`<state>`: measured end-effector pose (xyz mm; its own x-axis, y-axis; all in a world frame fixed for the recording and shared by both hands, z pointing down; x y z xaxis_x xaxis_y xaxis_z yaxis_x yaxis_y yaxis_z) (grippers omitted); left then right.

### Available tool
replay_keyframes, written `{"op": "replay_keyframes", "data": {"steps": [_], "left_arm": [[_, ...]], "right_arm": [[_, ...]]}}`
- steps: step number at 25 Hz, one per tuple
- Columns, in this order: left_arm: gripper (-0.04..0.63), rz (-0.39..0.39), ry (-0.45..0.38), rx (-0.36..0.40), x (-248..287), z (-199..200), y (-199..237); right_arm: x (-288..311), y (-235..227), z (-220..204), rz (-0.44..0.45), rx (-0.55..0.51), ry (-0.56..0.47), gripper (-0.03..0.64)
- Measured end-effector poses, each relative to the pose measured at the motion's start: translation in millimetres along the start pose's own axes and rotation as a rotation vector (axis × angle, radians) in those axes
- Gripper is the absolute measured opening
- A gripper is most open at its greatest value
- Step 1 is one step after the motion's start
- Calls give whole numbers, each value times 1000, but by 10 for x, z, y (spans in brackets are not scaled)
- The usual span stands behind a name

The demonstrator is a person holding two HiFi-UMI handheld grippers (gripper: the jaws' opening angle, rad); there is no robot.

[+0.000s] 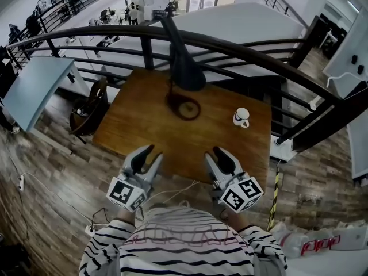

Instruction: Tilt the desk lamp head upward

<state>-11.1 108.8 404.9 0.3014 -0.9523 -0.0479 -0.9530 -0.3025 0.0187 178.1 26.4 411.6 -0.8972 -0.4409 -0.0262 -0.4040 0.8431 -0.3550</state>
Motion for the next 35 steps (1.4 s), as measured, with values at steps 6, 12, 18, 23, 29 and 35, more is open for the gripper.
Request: {"op": "replay_keyframes", "data": {"steps": [6, 12, 18, 23, 29, 35], "left_arm": [[140, 19, 28, 7, 242, -115, 156], [149, 1, 35, -11, 499, -174, 638], [161, -84, 46, 4, 983, -74, 1112], [170, -144, 82, 16, 1285, -112, 1512], [193, -188, 101, 20, 1612, -171, 1987], [215, -219, 113, 34, 1904, -254, 2358]], "right_arm": [[190, -309, -1, 5, 18, 7, 166], [571, -433, 1, -28, 23, 3, 167], [989, -640, 80, -100, 43, -34, 169], [1332, -753, 132, -154, 53, -69, 181], [1746, -852, 151, -201, 53, -93, 198], [1996, -951, 130, -257, 58, -99, 204]]}}
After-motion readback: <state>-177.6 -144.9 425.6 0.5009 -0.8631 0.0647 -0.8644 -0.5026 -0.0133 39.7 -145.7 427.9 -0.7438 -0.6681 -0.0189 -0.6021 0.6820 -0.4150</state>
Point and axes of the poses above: the fingertips, and each gripper's own axes: x forward along the fingers, y to its left, z out of its top, the point moved 4 cm from there along -x, backward along the fingers, and after that the axes turned 1 degree about z, right-handed, at the moved point
